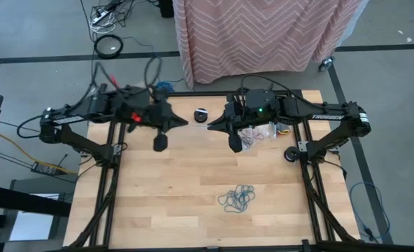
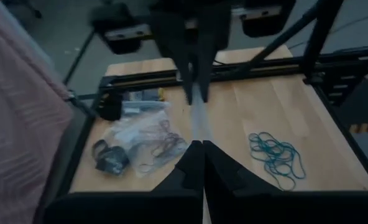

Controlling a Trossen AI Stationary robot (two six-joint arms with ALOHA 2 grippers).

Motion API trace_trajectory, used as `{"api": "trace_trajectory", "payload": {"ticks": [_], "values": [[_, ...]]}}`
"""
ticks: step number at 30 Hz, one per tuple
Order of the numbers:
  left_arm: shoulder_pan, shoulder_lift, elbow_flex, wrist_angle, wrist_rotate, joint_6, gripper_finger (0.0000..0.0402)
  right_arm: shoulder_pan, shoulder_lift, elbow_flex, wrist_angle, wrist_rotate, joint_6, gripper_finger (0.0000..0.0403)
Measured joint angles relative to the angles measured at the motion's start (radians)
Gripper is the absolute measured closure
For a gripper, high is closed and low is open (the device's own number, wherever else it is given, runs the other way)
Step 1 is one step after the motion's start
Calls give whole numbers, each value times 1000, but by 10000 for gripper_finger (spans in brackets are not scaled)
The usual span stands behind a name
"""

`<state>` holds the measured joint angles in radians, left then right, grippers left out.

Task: Sort rubber bands
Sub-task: Open the transparent zip bag

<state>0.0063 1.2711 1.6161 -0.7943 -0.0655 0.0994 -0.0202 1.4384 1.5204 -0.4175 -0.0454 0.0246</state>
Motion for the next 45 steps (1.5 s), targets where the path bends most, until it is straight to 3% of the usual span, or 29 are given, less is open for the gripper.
{"api": "trace_trajectory", "payload": {"ticks": [5, 10, 21, 27, 32, 38, 40, 45], "values": [[0, 12, -2, 40, 8, 19, 390, -1, 0, 0, -22, -3, 9, 396], [2, -10, 0, 30, 34, 131, 380, -1, 0, 1, -36, -8, 9, 397], [42, 39, -3, -62, 35, 159, 250, -1, 0, 2, -36, -36, 11, 397], [73, 58, -2, -68, 47, 156, 225, -1, 0, 2, -35, -60, 27, 397], [92, 83, -2, -80, 157, 150, 256, -2, 0, 2, -37, -61, 27, 397], [92, 129, -2, -82, 247, 130, 384, -9, 0, 2, -40, -61, 26, 396], [92, 130, -2, -80, 212, 126, 393, -10, 0, 2, -46, -61, 26, 396], [96, 131, -2, -9, 4, 107, 398, -10, 7, 3, -37, -52, 14, 395]]}}
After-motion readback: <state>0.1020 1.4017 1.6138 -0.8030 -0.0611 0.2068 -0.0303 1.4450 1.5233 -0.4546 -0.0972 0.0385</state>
